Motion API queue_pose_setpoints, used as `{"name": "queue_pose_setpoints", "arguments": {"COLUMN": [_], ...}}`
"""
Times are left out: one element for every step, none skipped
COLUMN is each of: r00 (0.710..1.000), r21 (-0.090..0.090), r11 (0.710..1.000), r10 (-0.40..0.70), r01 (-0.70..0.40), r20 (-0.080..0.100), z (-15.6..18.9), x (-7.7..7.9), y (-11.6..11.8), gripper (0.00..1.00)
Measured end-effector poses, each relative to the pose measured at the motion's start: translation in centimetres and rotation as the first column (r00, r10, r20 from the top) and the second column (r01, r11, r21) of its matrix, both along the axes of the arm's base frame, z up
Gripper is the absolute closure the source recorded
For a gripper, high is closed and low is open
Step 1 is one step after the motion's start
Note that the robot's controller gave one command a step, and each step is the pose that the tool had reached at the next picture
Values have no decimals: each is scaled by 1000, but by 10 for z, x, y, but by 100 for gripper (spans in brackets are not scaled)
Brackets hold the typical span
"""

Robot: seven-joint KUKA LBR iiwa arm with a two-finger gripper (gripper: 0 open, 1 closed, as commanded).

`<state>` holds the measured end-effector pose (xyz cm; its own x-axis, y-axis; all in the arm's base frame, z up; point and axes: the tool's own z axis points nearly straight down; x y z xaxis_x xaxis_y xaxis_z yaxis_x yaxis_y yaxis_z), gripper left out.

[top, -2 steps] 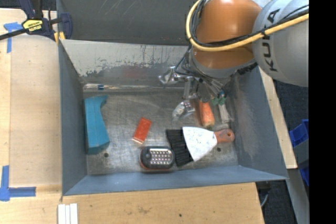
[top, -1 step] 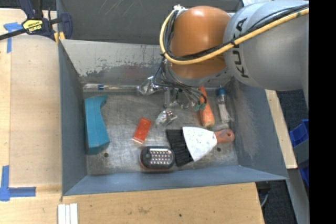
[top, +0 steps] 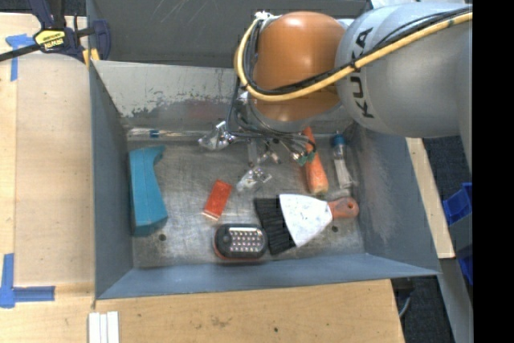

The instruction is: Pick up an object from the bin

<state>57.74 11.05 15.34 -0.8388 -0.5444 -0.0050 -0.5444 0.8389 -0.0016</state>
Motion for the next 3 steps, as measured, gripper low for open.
{"name": "queue_pose_setpoints", "arguments": {"r00": [995,993,993], "r21": [0,-1,-1], "r11": [995,993,993], "r10": [100,120,119], "r01": [-100,-120,-119], "r20": [4,-3,-3], "z": [-64,-71,-72], "x": [-2,-3,-3], "y": [2,2,2], "gripper": [0,100,100]}}
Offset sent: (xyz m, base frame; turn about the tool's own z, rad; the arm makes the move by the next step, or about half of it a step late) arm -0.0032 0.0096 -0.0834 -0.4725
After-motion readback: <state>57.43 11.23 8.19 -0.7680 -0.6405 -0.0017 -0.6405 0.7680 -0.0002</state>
